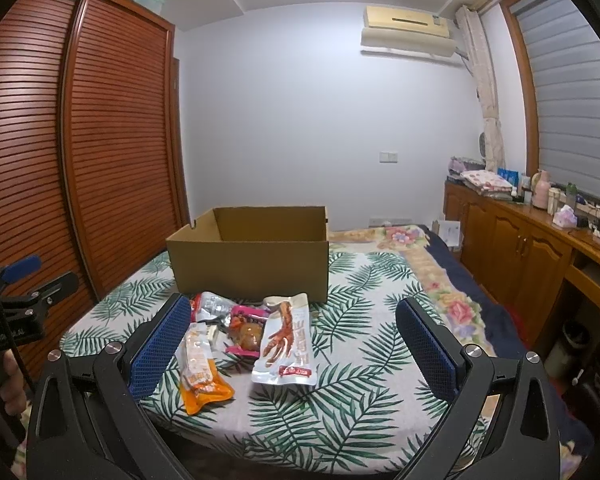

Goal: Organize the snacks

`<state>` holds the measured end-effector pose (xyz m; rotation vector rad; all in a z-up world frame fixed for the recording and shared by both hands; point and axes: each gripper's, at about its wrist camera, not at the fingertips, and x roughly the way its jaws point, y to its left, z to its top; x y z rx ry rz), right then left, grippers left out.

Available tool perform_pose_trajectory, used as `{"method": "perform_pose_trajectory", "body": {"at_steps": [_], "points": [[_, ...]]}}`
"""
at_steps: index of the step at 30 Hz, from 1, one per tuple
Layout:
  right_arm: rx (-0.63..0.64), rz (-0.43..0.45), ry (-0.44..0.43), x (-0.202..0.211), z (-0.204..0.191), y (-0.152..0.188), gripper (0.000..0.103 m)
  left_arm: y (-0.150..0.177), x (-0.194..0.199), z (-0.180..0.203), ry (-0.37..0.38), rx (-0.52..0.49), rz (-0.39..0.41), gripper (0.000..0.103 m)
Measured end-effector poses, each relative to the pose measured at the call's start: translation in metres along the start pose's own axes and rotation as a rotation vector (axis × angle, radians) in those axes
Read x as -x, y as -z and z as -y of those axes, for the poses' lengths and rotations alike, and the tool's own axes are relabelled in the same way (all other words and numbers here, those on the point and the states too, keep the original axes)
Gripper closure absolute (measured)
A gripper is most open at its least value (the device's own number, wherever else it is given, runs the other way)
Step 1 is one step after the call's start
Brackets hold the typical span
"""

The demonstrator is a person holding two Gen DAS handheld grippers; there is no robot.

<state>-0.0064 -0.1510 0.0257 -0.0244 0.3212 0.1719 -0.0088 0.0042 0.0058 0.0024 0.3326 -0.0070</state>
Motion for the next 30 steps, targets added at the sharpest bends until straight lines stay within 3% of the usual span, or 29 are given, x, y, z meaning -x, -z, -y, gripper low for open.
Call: {"method": "perform_pose_trajectory", "body": {"at_steps": [30], "points": [[0.003,-0.002,0.002,0.0022,-0.0003,-0.0011,0.0,0.0001,0.0005,0.0008,0.001,0.0,-0.001,0.0]]}}
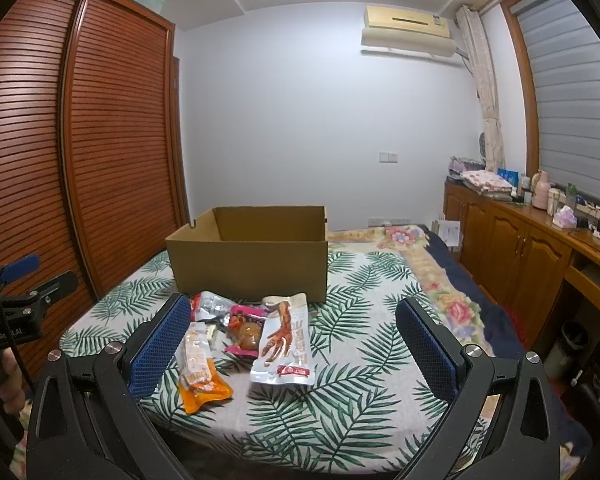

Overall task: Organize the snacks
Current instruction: 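Grasp the white chicken-feet pack with the right tool while the left tool grasps the orange-white bag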

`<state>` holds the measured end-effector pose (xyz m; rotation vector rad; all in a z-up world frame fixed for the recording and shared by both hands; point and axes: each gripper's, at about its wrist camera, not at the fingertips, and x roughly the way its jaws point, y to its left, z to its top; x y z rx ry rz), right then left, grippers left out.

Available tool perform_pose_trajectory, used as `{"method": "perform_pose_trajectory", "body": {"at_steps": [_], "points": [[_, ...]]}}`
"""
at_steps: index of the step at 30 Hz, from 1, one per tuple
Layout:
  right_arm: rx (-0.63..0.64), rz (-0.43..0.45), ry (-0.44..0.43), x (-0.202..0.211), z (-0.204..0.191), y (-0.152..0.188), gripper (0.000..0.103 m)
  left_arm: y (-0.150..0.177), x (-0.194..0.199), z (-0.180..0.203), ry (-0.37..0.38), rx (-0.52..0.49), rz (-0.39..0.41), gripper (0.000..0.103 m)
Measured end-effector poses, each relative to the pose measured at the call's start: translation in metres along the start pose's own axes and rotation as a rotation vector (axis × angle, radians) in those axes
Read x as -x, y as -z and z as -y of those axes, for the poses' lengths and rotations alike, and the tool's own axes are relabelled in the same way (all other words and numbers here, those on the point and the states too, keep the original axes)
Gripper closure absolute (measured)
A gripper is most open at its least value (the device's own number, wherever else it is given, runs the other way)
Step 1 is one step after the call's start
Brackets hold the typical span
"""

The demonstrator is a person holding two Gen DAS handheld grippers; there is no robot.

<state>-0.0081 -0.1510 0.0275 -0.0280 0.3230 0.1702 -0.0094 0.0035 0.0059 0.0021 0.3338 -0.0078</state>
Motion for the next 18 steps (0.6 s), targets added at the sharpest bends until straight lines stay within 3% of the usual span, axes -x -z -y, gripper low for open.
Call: {"method": "perform_pose_trajectory", "body": {"at_steps": [9,18], "points": [[0.028,-0.04,-0.019,-0.014,0.001,0.005,0.0,0.009,-0.015,0.001,0.024,0.007,-0.055,0.0],[0.071,-0.178,-0.124,-0.073,0.003,0.024,0.0,0.031,-0.063,0.001,0.091,0.034,-0.173,0.0]]}}
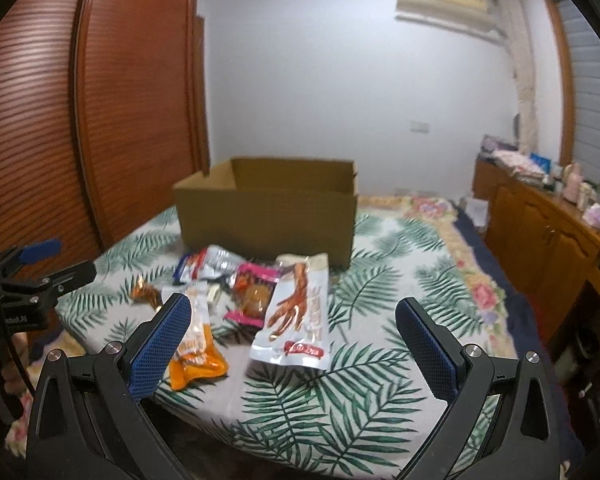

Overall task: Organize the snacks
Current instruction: 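Grasp the white chicken-feet pack with the right tool while the left tool grasps the orange-white bag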

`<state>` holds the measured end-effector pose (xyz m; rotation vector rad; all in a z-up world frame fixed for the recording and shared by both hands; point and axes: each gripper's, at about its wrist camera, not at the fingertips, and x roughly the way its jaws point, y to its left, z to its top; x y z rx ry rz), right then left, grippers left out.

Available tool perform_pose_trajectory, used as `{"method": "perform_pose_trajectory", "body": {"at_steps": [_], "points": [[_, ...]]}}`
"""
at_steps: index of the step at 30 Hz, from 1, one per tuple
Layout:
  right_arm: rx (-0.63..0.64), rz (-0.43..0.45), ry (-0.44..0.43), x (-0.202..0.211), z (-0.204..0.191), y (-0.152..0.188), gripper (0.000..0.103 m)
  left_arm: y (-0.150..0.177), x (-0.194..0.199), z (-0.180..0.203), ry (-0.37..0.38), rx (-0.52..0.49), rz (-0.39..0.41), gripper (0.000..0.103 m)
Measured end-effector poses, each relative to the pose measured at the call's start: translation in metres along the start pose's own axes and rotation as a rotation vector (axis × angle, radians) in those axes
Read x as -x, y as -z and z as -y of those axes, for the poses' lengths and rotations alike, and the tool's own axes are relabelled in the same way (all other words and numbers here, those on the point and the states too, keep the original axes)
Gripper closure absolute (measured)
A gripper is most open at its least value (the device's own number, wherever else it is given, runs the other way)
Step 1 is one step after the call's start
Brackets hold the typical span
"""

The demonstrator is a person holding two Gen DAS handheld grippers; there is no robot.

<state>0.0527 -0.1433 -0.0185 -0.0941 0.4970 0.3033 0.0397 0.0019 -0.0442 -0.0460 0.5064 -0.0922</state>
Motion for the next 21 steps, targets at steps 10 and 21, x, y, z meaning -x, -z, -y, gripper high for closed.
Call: {"method": "perform_pose_trajectory", "body": {"at_steps": [10,21], "points": [[0.012,-0.138,-0.095,-0.063,0.016,-0.007,0.016,0.01,-0.053,0.0,0.012,0.015,-0.109,0.0],[0.02,-0.295,-0.129,-0.132,0.025,0.002,0.023,0.012,-0.103,0.002,0.074,0.062,-0.255,0.002]]}}
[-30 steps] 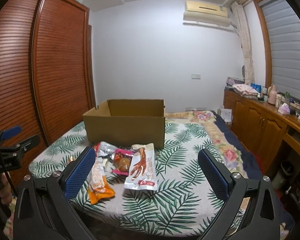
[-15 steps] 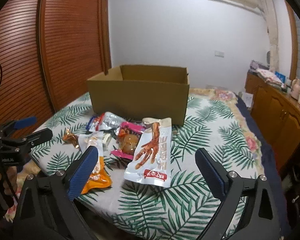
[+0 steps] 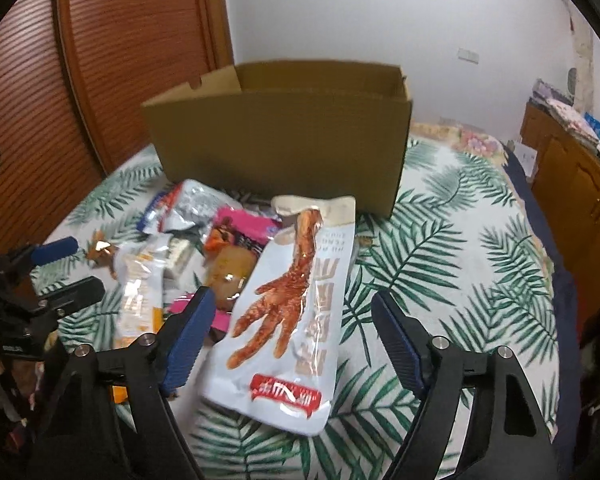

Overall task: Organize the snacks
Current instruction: 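Grasp the white chicken-feet pack with the right tool while the left tool grasps the orange-white bag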

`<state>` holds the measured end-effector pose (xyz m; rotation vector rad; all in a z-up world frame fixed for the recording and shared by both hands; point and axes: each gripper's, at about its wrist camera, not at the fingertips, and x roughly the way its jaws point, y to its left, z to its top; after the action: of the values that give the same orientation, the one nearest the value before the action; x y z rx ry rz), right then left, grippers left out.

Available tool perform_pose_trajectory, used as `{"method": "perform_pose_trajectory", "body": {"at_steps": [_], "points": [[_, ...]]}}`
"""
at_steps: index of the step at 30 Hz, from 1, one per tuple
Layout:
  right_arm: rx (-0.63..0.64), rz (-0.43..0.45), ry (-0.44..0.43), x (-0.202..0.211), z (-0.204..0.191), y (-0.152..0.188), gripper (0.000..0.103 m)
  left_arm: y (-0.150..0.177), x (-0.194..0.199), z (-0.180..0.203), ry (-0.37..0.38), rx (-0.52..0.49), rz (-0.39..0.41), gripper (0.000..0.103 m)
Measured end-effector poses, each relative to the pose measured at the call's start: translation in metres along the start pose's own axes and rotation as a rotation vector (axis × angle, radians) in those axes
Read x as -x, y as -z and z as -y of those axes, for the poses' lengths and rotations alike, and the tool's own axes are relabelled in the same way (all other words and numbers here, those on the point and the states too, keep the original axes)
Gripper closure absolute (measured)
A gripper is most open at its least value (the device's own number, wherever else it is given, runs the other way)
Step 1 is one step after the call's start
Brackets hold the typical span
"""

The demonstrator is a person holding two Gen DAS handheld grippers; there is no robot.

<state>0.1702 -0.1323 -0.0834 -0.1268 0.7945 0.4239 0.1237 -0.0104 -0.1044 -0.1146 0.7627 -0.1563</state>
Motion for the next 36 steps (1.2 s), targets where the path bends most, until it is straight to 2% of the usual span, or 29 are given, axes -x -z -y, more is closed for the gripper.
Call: {"method": "perform_pose_trajectory", "body": {"at_steps": [1,4,7,11,15,21,23,24,26,29,36], "points": [[-0.002,-0.007,-0.005,-0.005,0.001,0.0,0.024,-0.001,-0.006,-0.001,0.02,0.009,-0.024,0.002],[-0.005,-0.028,-0.003,-0.017,0.003,0.001,0.024,-0.001,-0.021,-0.001,0.019,0.027,-0.083,0.007],[0.003,-0.04,0.007,-0.025,0.004,-0.001,0.024,-0.002,-0.028,0.0,0.02,0.027,-0.115,0.008],[-0.005,-0.044,0.006,-0.028,0.004,-0.003,0.024,-0.007,-0.036,0.004,0.02,0.025,-0.139,0.008],[-0.007,-0.061,0.0,-0.031,0.004,-0.006,0.024,-0.012,-0.046,0.005,0.061,0.06,-0.186,0.008],[-0.031,-0.087,-0.022,-0.037,0.007,-0.014,0.024,-0.011,-0.053,0.013,0.022,0.019,-0.199,0.01],[-0.037,-0.097,-0.031,-0.04,0.007,-0.016,0.024,-0.009,-0.051,0.016,-0.004,-0.014,-0.189,0.026],[-0.041,-0.104,-0.034,-0.041,0.007,-0.017,0.024,-0.007,-0.049,0.017,-0.004,-0.028,-0.184,0.03],[-0.049,-0.117,-0.039,-0.044,0.011,-0.017,0.024,-0.007,-0.047,0.017,-0.011,-0.046,-0.181,0.048],[-0.059,-0.126,-0.054,-0.045,0.012,-0.016,0.024,-0.008,-0.043,0.003,0.029,-0.031,-0.189,0.057],[-0.079,-0.133,-0.094,-0.047,0.02,-0.016,0.024,-0.01,-0.039,-0.018,0.092,-0.008,-0.201,0.065]]}}
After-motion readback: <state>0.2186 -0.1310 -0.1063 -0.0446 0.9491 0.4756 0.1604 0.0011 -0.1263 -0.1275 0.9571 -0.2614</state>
